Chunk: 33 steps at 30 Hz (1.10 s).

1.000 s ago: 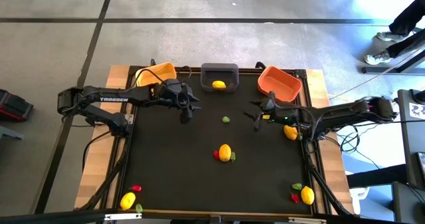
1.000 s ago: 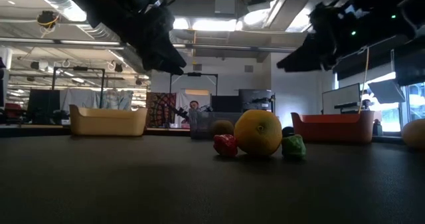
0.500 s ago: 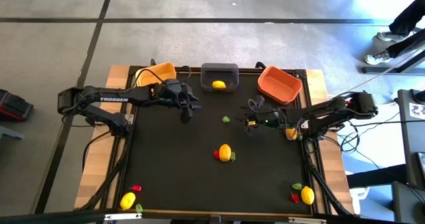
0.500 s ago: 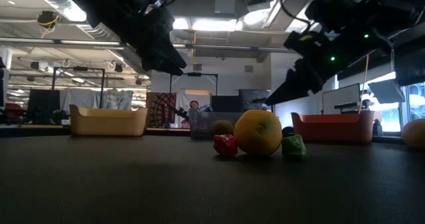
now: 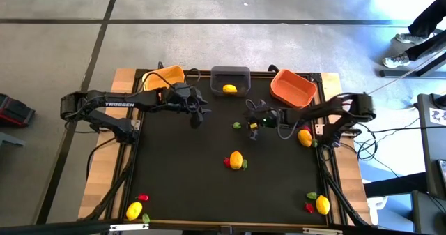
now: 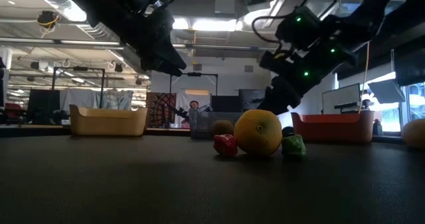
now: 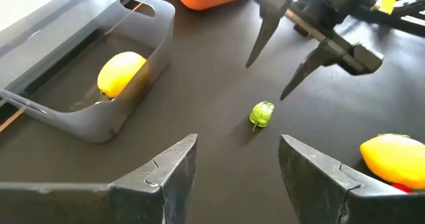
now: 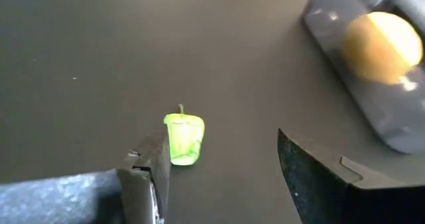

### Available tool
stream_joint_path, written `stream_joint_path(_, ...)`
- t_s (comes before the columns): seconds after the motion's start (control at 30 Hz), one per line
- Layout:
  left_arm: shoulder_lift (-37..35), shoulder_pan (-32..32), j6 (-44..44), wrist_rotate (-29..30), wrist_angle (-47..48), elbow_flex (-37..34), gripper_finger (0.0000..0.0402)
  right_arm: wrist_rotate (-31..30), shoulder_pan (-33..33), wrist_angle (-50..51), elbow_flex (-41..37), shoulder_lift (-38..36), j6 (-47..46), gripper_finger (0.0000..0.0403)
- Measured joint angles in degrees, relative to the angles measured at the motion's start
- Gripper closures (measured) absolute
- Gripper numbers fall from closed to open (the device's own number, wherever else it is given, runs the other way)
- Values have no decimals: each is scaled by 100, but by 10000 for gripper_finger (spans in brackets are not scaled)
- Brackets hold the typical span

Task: Sort produce into baskets
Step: Put the green chili pepper into the orange bin

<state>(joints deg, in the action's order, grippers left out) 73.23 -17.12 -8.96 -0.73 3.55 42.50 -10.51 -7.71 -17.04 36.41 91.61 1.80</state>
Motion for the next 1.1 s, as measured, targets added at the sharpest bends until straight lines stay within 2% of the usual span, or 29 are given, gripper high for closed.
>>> stream_joint_path(0.23, 0, 0, -31, 0, 2, 0, 199, 114, 12, -50, 190, 358, 0, 189)
stream_joint_path(0.53, 0, 0, -106, 0, 2, 0, 199, 263, 16, -713, 194, 921, -154, 189)
stream_joint_path(0.87, 0, 0, -104, 0, 2, 0, 199, 256, 16, -732, 194, 999, -155, 190)
stream_joint_path(0.97, 0, 0, -108, 7, 2, 0, 199, 257, 16, -730, 194, 999, -155, 200)
stream_joint_path(1.1, 0, 0, -111, 9, 2, 0, 199, 258, 7, -730, 194, 999, -155, 235)
